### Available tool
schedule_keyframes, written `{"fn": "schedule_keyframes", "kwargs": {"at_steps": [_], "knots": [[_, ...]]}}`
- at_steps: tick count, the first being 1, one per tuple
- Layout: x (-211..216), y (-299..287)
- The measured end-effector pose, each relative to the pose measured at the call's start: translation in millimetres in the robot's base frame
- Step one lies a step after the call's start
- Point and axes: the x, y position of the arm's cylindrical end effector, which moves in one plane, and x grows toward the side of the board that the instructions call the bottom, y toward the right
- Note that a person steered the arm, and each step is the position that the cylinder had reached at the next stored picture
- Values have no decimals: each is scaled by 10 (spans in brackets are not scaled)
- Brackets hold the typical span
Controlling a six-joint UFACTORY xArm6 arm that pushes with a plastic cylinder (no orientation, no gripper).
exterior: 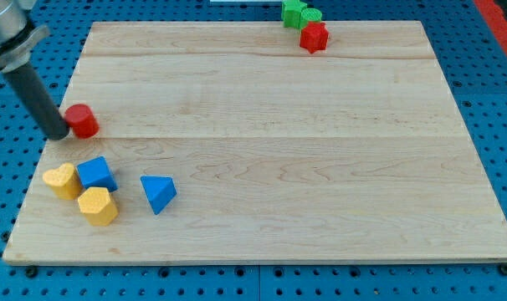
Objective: Move the red circle to the left of the green circle
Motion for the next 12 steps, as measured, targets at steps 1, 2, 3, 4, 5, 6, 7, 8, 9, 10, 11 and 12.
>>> {"fn": "schedule_keyframes", "kwargs": {"at_steps": [1,2,3,4,5,6,7,8,9,10,11,12], "knots": [[-551,885],[-565,1364],[-451,1738],[-666,2151],[-669,2391],[-429,2636],[-300,2900],[-587,3151],[-957,3178],[-1030,3473],[-1032,3676],[-722,3486]]}}
